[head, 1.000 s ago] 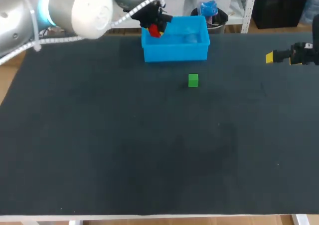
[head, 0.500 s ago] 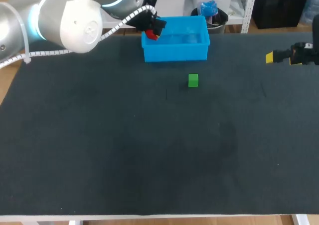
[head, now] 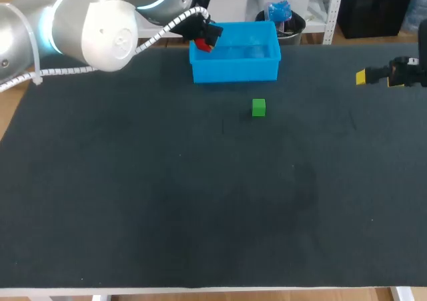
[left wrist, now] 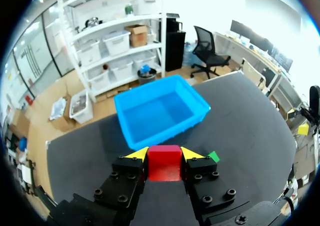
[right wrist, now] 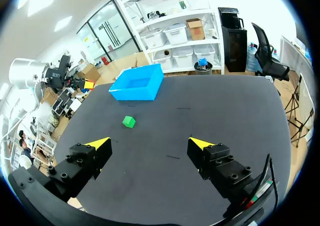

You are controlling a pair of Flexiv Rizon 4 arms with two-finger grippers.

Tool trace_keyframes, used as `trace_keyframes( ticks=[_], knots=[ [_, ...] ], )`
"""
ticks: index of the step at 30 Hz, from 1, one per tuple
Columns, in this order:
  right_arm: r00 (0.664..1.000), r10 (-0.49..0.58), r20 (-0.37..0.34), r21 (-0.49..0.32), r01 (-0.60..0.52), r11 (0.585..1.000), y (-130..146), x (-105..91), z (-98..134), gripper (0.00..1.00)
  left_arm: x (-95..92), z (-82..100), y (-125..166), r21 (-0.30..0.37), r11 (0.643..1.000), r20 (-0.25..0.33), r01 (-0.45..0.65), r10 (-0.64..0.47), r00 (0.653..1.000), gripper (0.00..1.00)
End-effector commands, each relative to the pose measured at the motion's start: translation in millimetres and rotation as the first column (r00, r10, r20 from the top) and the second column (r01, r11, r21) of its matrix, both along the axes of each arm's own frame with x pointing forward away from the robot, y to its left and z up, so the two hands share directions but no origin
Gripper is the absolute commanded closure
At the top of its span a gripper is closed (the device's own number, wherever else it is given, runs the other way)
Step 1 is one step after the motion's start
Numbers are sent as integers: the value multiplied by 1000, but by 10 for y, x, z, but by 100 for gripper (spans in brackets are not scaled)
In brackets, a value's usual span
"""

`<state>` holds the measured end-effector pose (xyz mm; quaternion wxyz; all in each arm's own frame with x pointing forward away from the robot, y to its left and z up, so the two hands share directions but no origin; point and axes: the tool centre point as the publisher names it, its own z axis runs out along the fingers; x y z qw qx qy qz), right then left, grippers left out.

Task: Use the left arm to pick the red cube and place it into the blue plastic box first, then use the right arm to grasp the green cube and put it into the same blue plastic box after the first action is fully finished.

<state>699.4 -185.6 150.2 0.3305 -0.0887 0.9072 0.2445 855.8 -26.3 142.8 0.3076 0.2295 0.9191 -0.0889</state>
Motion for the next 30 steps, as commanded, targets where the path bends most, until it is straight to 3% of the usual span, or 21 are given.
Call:
trace_keyframes(
  ticks=[1, 14, 23, 30],
  knots=[
    [1000, -1, 0, -2, 1, 1000, 3, 1, 1, 0, 385, -98, -153, -8, 1000, -17, 14, -15, 1000, 100],
    [1000, -1, 0, -2, 1, 1000, 3, 1, 1, 0, 1139, -336, -289, -17, 999, -22, 27, -27, 999, 100],
    [1000, -1, 0, -2, 1, 1000, 3, 1, 1, 0, 1388, -404, -409, -18, 998, -25, 52, -52, 998, 100],
    [1000, -1, 0, -2, 1, 1000, 3, 1, 1, 0, 1571, -627, -519, -20, 997, -56, 68, -69, 996, 100]
  ],
)
